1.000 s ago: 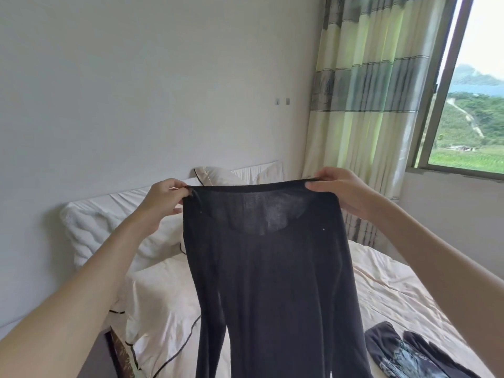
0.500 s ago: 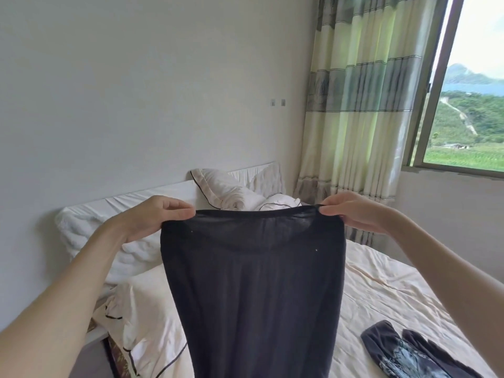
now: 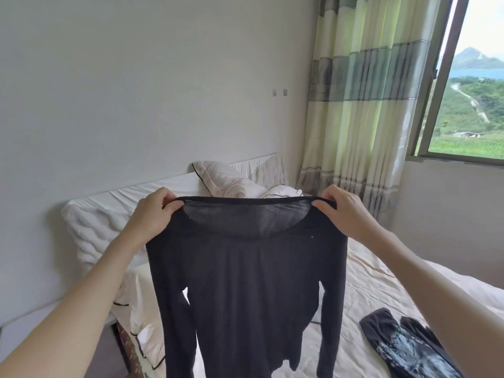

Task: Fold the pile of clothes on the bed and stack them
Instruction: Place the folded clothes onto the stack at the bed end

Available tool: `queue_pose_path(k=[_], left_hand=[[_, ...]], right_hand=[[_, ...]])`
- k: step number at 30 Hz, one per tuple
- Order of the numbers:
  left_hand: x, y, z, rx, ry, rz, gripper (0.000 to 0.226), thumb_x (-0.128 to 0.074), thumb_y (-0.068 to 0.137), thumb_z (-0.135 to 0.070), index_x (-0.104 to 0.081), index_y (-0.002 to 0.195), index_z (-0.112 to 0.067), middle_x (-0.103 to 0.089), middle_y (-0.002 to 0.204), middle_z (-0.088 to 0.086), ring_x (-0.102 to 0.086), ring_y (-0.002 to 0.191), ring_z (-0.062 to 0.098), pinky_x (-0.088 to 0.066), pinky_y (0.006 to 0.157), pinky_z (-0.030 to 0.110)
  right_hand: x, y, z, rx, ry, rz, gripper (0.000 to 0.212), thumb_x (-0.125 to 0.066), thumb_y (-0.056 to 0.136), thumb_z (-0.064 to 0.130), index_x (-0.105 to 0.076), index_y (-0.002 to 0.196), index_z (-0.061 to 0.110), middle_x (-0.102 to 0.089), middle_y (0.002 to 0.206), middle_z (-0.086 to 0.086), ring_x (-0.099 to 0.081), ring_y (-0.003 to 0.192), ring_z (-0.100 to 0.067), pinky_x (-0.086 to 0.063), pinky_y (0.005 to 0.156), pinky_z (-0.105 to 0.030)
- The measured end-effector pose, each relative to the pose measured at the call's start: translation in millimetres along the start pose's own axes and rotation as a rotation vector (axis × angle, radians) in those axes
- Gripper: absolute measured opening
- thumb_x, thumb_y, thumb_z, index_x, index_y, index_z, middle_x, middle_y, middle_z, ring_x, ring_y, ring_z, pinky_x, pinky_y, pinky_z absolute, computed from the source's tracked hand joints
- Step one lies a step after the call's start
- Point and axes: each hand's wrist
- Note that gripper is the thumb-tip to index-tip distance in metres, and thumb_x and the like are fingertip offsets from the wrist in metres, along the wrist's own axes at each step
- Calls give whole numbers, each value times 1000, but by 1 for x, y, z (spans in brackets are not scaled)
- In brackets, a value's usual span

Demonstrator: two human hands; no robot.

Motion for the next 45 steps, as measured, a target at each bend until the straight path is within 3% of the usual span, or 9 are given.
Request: queue_pose_path(k=[5, 11, 21, 24, 29, 34, 38, 41, 45], left_hand=[[-21, -39, 12, 67, 56, -26, 29, -57, 90, -44, -51, 72, -21, -61, 84, -1, -58, 93, 28, -39, 72, 35], [-60, -113, 38, 87, -31, 139, 18, -54, 94, -28, -53, 76, -27, -60, 78, -3, -55, 80, 22, -37, 63, 26], [-54, -232, 61, 112, -153, 212, 16, -63, 89, -22, -59, 75, -28, -64, 81, 2, -57, 81, 17, -41, 73, 20], [-40, -240, 54, 65, -94, 199, 11, -64, 88, -26, -59, 78, -26, -65, 80, 6, -58, 80, 25, -44, 72, 35], [-1, -255, 33, -260, 72, -69, 6, -69, 84, -18, -65, 83, -14, -57, 62, -7, -60, 59, 26, -39, 53, 27], [26, -261, 14, -278, -47, -179, 19, -64, 87, -31, -64, 90, -12, -67, 76, 9, -66, 75, 23, -49, 67, 37], [42, -257, 0, -194, -233, -179, 15, -63, 84, -39, -62, 84, -24, -62, 75, -6, -56, 74, -15, -38, 67, 4], [45, -249, -1, -181, -282, -182, 10, -62, 80, -45, -55, 76, -39, -62, 72, -19, -55, 74, -15, -38, 68, 1], [22, -232, 18, -155, -247, -141, 18, -63, 82, -46, -60, 85, -29, -62, 71, 1, -56, 68, 2, -41, 65, 14]], right_hand=[[-11, -34, -22, -100, 29, -59, 38, -47, 97, 38, -44, 73, 8, -47, 60, -3, -43, 58, -21, -30, 55, -33], [-33, -97, -55, -227, 167, 127, 33, -52, 96, 30, -50, 71, 9, -47, 65, 0, -43, 62, -15, -31, 56, -18], [-12, -212, -46, -345, 126, 468, 14, -59, 92, 29, -55, 80, 23, -60, 77, 4, -52, 69, -9, -37, 62, -25], [-1, -226, -25, -346, 26, 342, 15, -56, 93, 34, -55, 85, 22, -61, 74, -1, -53, 67, -17, -38, 60, -29], [22, -262, 17, -251, -272, 19, 22, -52, 94, 40, -58, 95, 19, -65, 68, -8, -58, 65, -31, -33, 56, -31], [49, -281, 48, -105, -313, -326, 22, -65, 89, 30, -63, 85, 8, -62, 56, -12, -59, 53, -34, -34, 56, -30], [58, -280, 59, -97, -271, -397, 26, -65, 89, 32, -61, 84, 6, -64, 60, -14, -60, 57, -39, -37, 60, -34], [58, -274, 57, -108, -244, -410, 27, -65, 88, 33, -59, 83, 8, -65, 62, -12, -61, 61, -40, -38, 61, -35], [39, -257, 44, -139, -222, -347, 30, -64, 88, 35, -58, 84, 7, -67, 68, -14, -61, 65, -40, -37, 65, -36]])
Point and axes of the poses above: each hand's wrist, its own y-axis towards the middle knuckle, its own x-axis out of the back of the hand, z = x × y
